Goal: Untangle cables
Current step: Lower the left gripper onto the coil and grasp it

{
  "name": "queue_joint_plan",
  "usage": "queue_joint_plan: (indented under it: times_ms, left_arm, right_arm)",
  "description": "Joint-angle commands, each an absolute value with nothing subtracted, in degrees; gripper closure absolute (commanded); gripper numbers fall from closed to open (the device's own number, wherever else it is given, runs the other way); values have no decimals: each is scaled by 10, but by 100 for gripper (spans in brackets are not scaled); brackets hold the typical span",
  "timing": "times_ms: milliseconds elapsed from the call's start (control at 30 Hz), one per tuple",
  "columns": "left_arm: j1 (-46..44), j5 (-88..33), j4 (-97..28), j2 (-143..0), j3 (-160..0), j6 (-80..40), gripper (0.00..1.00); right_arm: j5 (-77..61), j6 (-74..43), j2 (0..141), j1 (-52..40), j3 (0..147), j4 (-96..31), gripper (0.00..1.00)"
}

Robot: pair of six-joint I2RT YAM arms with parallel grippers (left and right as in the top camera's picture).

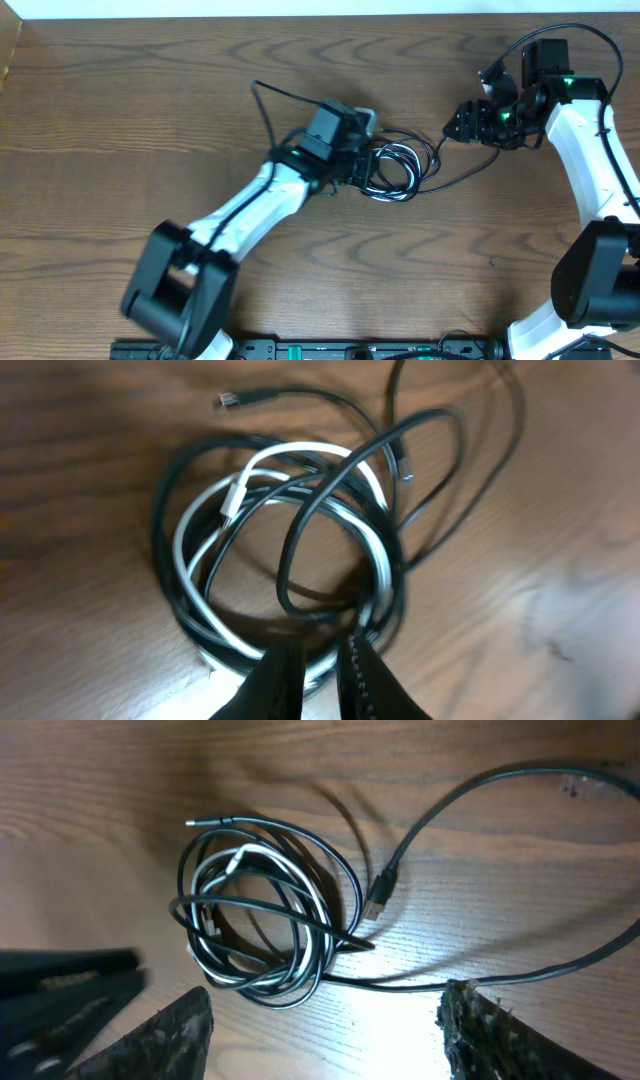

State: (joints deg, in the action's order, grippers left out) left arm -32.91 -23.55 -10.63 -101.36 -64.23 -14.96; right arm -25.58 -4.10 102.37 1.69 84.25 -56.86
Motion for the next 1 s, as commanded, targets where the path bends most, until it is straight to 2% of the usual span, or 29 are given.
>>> queue_joint_plan:
  times_ms: [0, 133, 400, 500, 667, 967]
  left_arm:
    - [-349, -207, -100, -1040, -654, -138, 79]
    - [-364, -210, -109, -1041, -654, -88, 78]
    - [-401, -195, -130, -1042, -654, 104, 69]
    - [-406, -142, -131, -1054, -653, 131, 68]
    - [-406, -138, -116, -1083, -653, 150, 63]
    - [-412, -123, -88, -1117, -653, 187, 62]
  right_arm:
    - [-247, -36, 1019, 18, 846, -577, 28]
    - [-247, -29, 1019, 18, 846, -583, 27]
    - [-248, -29, 1019, 18, 846, -583, 26]
    - [-248, -29, 1019, 18, 846, -583, 26]
    - [-248, -29, 1019, 18, 846, -588, 25]
    - [-247, -24, 1019, 12, 846, -595, 24]
